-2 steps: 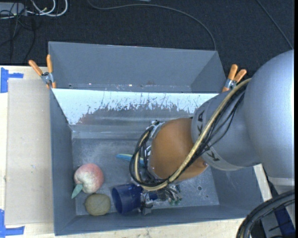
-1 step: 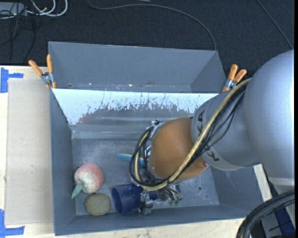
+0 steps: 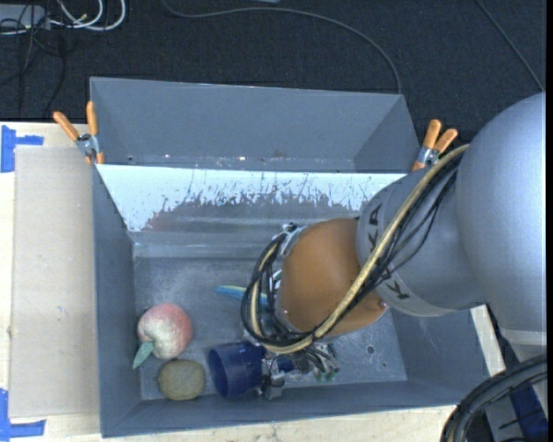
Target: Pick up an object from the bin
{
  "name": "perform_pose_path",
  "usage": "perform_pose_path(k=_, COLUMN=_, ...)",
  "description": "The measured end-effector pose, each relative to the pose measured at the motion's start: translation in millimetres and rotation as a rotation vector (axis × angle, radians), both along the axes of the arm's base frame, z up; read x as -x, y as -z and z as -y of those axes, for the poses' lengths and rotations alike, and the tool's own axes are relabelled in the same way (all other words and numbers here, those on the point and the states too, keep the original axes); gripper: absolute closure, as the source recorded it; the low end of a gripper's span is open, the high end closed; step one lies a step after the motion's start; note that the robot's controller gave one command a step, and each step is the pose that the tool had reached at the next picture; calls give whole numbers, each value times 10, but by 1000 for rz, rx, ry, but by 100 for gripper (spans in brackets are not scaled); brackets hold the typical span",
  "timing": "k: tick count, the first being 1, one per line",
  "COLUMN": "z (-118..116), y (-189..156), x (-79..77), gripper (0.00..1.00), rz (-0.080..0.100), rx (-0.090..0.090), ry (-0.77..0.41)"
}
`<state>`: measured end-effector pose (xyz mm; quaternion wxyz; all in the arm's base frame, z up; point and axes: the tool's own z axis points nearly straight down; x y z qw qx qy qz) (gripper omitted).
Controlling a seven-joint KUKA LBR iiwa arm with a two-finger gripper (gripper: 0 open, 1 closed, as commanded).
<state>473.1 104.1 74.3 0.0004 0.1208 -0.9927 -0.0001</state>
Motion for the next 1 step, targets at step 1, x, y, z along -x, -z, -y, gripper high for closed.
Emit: perform_pose_path(k=1, z=1, y=-200, x=43, gripper=100, rz=-16, rx=3, ry=-1)
